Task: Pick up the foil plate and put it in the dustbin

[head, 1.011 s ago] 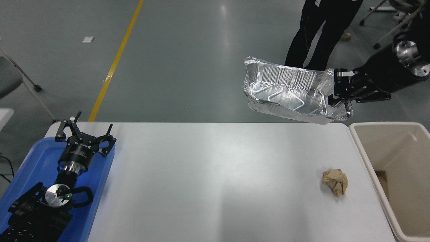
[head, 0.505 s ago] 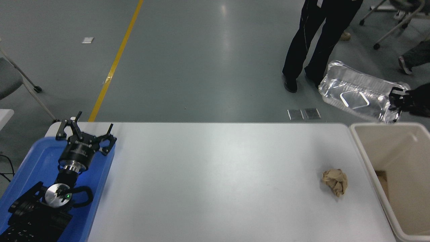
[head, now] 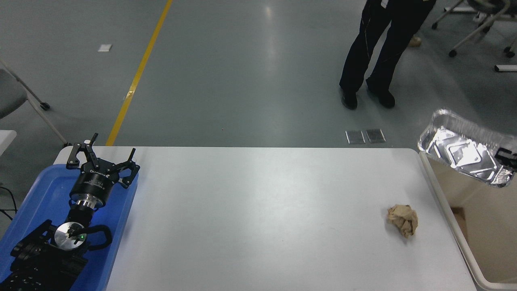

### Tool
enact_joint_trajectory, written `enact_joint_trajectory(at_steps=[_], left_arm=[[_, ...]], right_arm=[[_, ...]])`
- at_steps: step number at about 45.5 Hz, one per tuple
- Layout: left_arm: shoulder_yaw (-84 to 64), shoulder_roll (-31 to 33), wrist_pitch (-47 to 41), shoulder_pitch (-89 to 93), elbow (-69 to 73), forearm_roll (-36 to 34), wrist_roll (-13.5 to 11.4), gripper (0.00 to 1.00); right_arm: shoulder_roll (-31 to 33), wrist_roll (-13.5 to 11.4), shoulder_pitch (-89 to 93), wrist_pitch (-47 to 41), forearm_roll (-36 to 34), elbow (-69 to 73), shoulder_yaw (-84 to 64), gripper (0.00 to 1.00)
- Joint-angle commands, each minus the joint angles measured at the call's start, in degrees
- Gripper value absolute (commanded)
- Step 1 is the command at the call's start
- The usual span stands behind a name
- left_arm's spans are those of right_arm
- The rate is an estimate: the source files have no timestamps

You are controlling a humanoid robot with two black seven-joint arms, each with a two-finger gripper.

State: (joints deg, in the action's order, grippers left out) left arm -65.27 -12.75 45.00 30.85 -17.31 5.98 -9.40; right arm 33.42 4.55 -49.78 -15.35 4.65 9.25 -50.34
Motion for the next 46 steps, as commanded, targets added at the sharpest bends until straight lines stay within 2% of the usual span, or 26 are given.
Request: enact_joint_trajectory(at_steps=[1,19,20,21,23,24,41,46], left_arm=[[-0.12,0.0,0.0,0.0,0.08,0.09,-0.09,0.99],[-0.12,0.0,0.0,0.0,0.09,0.09,-0.09,0.99],[-0.12,0.0,0.0,0.0,0.09,0.09,-0.09,0.99],[-0.12,0.0,0.0,0.0,0.09,0.09,-0.09,0.99],[-0.12,0.0,0.0,0.0,0.09,0.09,-0.09,0.99],[-0.12,0.0,0.0,0.0,0.09,0.09,-0.09,0.99],[-0.12,0.0,0.0,-0.09,0.09,0.09,-0.09,0.99],[-0.12,0.0,0.0,0.0,0.09,0.09,-0.09,0.99]], right_arm=[[-0.82,-0.33,11.19,7.87,-0.87,-3.37,5.95,0.0],[-1.43,-0.33,13.57,10.69,-0.96,-3.19,9.29,0.0],[-1.43,-0.33,13.48,10.69,-1.22,-3.19,9.38,0.05],[-1.43,-0.33,13.48,10.69,-1.66,-3.19,9.3,0.3],[-1.43,-0.25,13.39,10.87,-2.54,-3.19,9.3,0.9],[-1.43,-0.25,12.87,10.35,-3.06,-2.75,9.38,1.0],[-1.34,0.81,9.18,8.68,-4.91,-2.05,9.47,1.0],[-1.96,2.39,6.11,5.78,-4.57,-0.91,9.12,1.0]])
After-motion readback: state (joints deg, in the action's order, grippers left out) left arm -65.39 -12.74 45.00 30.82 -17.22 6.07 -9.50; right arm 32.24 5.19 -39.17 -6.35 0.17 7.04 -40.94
